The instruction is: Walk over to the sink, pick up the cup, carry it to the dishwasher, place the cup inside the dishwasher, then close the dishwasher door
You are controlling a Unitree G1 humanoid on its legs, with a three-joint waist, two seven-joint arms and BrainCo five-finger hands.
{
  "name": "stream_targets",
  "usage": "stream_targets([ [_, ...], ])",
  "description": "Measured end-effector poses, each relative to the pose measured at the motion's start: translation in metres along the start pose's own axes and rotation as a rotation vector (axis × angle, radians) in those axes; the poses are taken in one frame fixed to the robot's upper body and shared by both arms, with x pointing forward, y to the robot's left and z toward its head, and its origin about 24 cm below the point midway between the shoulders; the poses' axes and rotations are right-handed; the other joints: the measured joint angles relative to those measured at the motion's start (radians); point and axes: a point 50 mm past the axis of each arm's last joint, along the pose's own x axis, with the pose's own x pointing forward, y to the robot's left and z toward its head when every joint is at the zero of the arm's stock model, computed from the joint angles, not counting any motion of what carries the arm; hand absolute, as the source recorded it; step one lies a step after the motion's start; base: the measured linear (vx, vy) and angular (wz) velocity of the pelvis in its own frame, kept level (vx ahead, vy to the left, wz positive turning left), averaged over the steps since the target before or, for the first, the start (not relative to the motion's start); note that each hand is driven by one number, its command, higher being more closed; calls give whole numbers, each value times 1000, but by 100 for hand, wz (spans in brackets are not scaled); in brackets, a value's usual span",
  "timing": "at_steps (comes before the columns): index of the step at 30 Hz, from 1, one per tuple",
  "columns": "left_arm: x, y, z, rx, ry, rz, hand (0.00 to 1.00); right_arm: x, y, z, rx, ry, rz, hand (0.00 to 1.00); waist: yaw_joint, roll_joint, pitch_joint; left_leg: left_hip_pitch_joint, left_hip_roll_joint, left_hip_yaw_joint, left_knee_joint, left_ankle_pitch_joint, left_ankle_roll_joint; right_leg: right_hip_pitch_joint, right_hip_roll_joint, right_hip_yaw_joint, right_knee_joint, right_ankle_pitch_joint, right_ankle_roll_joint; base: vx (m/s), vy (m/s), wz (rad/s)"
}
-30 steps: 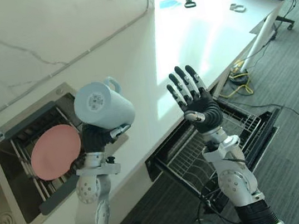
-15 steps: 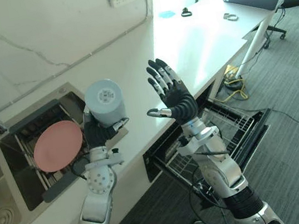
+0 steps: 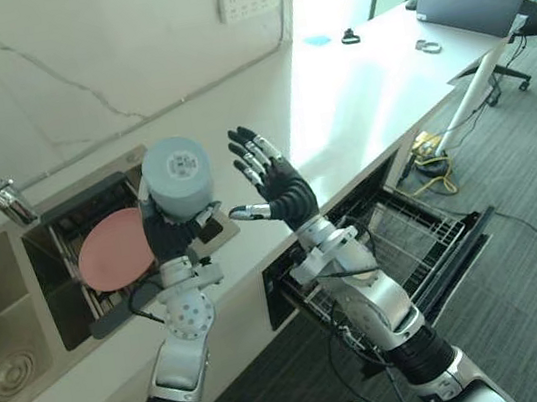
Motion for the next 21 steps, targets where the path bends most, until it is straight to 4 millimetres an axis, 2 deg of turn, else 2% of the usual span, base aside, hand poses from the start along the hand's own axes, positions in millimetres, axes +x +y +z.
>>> stream_targets([
  [5, 0, -1, 1, 16, -15, 6, 100, 8, 7, 1, -1, 1, 41, 0, -1, -1, -7, -6, 2, 0, 0, 0, -7, -3, 2, -1, -11, 5, -3, -34, 11, 0],
  [11, 1, -3, 6, 3, -30, 1, 100, 8, 15, -13, 11, 77, 66, 0, 5, -3, -26, -12, 6, -1, 0, 2, -11, -4, 8, -2, -18, 12, -13, 0, 0, 0],
  [21, 7, -6, 11, -7, -51, 14, 100, 20, 18, -11, -14, 78, 69, 0, 6, -2, -26, -13, 9, -1, 0, 11, -6, 0, 14, -3, -37, 24, -9, 0, 0, 0],
])
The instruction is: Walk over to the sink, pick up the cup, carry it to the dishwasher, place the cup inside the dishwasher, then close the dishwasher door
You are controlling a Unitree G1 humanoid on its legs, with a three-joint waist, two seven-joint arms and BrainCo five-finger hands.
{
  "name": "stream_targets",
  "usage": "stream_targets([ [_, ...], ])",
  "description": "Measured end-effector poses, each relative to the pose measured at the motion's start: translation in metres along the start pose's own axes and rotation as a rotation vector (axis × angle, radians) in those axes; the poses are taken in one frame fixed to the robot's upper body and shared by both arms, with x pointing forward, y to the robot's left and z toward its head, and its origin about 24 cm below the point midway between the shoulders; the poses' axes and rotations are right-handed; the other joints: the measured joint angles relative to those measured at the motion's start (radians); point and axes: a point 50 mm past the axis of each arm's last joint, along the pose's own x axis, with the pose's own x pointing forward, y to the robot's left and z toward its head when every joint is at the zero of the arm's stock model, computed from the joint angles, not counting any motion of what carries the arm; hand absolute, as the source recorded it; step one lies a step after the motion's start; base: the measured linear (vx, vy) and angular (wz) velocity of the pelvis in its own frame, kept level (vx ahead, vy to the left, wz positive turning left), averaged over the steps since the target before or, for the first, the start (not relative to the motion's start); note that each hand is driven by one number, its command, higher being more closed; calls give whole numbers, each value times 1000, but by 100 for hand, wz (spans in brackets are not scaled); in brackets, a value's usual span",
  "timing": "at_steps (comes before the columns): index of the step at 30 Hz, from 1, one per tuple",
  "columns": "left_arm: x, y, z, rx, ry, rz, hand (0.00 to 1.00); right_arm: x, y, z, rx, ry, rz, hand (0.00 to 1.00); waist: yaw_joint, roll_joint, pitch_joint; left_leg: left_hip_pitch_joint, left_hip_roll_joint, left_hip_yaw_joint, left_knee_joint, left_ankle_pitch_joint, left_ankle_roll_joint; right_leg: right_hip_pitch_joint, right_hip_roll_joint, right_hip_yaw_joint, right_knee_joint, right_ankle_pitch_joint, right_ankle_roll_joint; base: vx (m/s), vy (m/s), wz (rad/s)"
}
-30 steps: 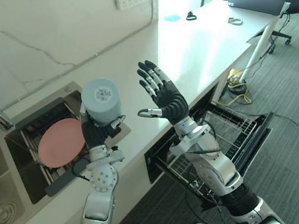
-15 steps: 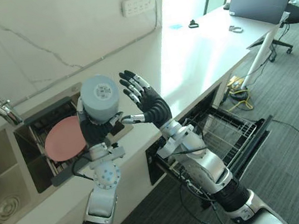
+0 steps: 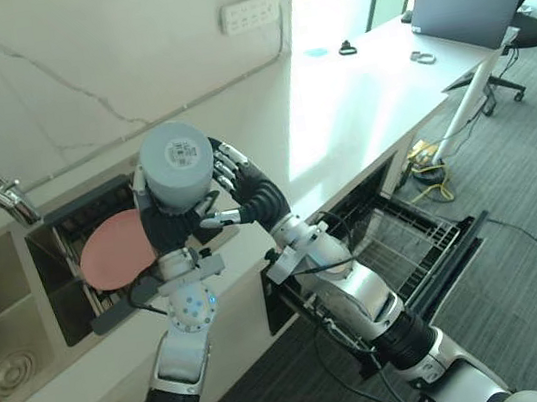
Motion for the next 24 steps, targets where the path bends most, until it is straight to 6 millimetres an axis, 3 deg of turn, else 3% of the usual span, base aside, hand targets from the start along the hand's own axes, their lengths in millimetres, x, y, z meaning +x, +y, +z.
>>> stream_targets([
  [9, -3, -5, 0, -2, 11, -22, 100, 1, 1, -1, 7, 1, -50, 0, 2, 9, -21, 0, -2, 1, 0, 1, 1, 1, -1, 1, -5, 5, 0, 0, 0, 0],
  [10, -3, -6, 0, -3, 11, -25, 100, 2, 1, -1, 7, 1, -57, 100, 2, 12, -26, 0, -2, 1, 0, 1, 1, 1, -1, 1, -5, 6, 0, 0, 0, 0],
  [24, -4, -6, 0, -7, 16, -28, 100, 9, -1, -1, -39, -5, -97, 100, 20, 21, -35, -5, 5, 0, 0, -1, -9, 0, 1, -1, -9, 6, -1, 0, 0, 0],
])
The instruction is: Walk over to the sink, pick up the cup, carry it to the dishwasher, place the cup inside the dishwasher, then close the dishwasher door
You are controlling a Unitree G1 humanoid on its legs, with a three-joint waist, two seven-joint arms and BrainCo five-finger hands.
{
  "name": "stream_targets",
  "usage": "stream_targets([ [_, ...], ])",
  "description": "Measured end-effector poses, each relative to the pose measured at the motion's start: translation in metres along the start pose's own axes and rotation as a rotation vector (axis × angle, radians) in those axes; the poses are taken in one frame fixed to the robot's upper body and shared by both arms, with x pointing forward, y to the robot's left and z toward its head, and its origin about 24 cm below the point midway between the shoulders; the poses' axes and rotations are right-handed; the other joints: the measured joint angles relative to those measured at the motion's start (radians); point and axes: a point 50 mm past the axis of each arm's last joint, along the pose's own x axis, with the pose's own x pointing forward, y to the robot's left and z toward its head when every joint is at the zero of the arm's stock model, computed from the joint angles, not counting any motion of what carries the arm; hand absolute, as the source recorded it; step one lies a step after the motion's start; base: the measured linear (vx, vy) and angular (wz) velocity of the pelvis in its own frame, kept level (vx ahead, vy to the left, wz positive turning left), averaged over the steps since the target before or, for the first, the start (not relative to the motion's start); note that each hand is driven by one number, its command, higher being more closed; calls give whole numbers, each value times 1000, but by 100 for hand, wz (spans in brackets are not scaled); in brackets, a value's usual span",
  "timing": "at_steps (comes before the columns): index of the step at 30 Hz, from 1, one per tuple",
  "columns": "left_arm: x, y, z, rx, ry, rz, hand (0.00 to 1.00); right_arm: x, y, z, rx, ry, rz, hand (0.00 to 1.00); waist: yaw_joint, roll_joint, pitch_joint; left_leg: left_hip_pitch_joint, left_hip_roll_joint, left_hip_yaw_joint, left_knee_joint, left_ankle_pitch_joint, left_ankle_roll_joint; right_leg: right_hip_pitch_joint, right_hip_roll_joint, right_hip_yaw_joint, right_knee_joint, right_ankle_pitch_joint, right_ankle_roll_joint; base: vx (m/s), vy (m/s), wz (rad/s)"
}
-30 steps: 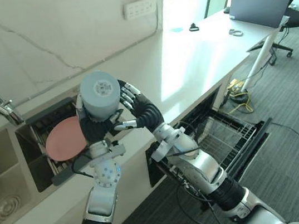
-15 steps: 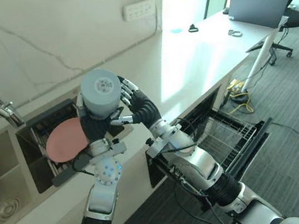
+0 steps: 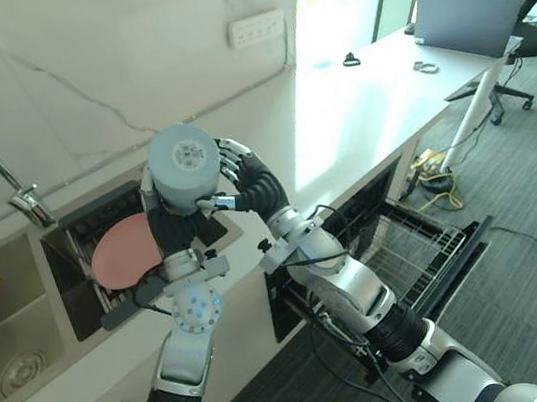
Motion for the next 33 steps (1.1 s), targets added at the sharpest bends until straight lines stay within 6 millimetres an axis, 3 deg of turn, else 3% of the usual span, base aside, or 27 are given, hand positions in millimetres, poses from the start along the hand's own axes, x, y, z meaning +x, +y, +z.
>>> stream_targets([
  [11, 0, 1, -2, -11, 14, 13, 100, 4, 4, -3, -9, -6, -8, 100, 2, 10, -8, -3, 0, 0, 0, 4, 5, 1, 1, 0, -10, 7, -3, 0, 0, 0],
  [12, 0, 1, -2, -11, 14, 13, 100, 4, 4, -3, -8, -8, -8, 0, 2, 11, -9, -3, 0, 0, 0, 4, 5, 1, 1, 0, -10, 7, -3, 0, 0, 0],
  [22, -6, -7, -4, -3, 22, -41, 100, 9, 7, -5, 1, 0, 6, 0, 4, 14, -11, -2, 0, 0, 0, 0, -3, 0, 1, 0, -8, 5, 0, 0, 0, 0],
  [23, -6, -7, -4, -2, 22, -41, 100, 10, 7, -5, 1, 0, 6, 100, 4, 15, -11, -2, 0, 0, 0, 0, -3, 0, 1, 0, -8, 5, 0, 0, 0, 0],
  [33, -4, -4, -5, 6, 23, -23, 100, 9, 10, -7, -14, 8, 20, 100, 10, 16, -12, -2, 0, 0, 0, 0, -4, 1, 1, -1, -10, 9, -5, 0, 0, 0],
])
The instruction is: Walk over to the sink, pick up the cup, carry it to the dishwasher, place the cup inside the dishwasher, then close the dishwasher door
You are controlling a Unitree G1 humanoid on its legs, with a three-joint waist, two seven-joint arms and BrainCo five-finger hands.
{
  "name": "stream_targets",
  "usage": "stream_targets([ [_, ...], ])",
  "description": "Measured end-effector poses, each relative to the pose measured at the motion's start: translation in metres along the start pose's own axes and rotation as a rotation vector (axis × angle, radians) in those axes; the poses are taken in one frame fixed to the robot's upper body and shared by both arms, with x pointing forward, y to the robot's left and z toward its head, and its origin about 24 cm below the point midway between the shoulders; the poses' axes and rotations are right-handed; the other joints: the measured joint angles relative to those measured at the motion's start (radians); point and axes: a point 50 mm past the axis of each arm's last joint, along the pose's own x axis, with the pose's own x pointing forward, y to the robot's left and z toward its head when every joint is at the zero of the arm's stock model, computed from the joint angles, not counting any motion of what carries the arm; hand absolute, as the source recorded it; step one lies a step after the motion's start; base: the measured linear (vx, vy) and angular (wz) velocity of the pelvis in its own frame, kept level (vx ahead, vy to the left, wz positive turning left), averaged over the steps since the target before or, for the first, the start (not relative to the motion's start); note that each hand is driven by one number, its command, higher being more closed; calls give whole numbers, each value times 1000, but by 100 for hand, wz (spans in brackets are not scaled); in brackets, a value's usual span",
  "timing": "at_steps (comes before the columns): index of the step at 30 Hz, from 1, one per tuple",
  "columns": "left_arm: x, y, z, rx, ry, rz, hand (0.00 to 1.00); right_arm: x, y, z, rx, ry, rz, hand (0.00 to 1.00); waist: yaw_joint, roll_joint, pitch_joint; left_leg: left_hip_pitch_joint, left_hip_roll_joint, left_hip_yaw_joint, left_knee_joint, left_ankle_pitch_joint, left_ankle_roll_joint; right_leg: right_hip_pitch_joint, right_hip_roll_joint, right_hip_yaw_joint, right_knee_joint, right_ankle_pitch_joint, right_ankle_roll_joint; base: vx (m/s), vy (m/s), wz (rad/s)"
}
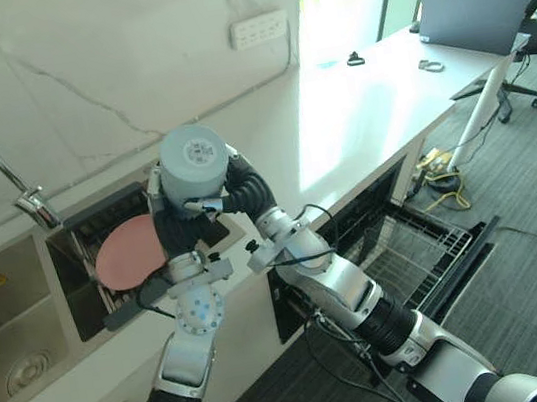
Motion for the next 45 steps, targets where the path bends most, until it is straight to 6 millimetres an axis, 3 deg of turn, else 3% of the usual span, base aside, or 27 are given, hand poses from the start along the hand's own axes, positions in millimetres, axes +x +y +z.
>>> stream_targets([
  [6, 0, 0, -1, 1, 2, 0, 100, 0, 1, 0, -2, 1, -7, 100, 0, 0, 0, 0, 0, 0, 0, 0, 0, 0, 0, 0, 0, 0, 0, 0, 0, 0],
  [7, 0, 0, -1, 3, 4, 0, 0, 0, 1, -1, -4, 2, -11, 100, 0, 0, 0, 0, 0, 0, 0, 0, 0, 0, 0, 0, 0, 0, 0, 0, 0, 0],
  [14, -5, -6, 2, -27, -29, -42, 0, 3, -4, 5, 65, -52, -92, 100, 2, 3, -2, 0, 0, 0, 0, 0, 0, 0, 0, 1, 0, 0, 0, 0, 0, 0],
  [20, -11, -17, 9, -78, -73, -117, 0, 5, -9, 23, 253, -240, -280, 100, -5, 16, -10, 1, 1, 4, 0, -1, -1, -1, 0, 4, -1, 0, 1, 0, 0, 0],
  [23, -17, -25, 9, -86, -66, -179, 0, 3, -23, 35, 318, -342, -386, 100, -7, 18, -12, 2, 1, 6, 0, -1, -1, 0, 0, 6, -1, -1, 4, 0, 0, 0],
  [27, -30, -40, -4, -52, 12, -283, 0, -9, -49, 67, 459, -586, -562, 100, -13, 18, -12, 6, 1, 12, 0, -1, -1, 0, 0, 11, -1, -2, 7, 0, 0, -4],
  [34, -29, -38, -7, -109, 72, -296, 0, -57, -105, 81, 430, -771, -885, 100, -27, 16, -11, 18, 1, 34, 0, -7, 0, -1, 0, 36, -2, 1, 10, 7, 5, -9],
  [38, -33, -32, -13, -135, 116, -283, 0, -98, -133, 87, 388, -842, -1029, 100, -36, 13, -7, 23, 3, 52, 0, -13, -1, -5, 1, 54, -3, 1, 11, 21, 6, -11],
  [43, -40, -36, -16, -341, 215, -427, 0, -147, -162, 85, 284, -866, -1214, 100, -52, 2, 2, 30, 1, 77, -1, -25, 0, -11, 0, 80, -5, 2, 16, 36, 10, -15],
  [45, -49, -44, -20, -527, 334, -579, 0, -173, -172, 86, 226, -879, -1312, 100, -61, 2, 3, 29, -2, 95, -1, -32, 0, -23, 0, 100, -4, 6, 22, 45, 13, -24],
])
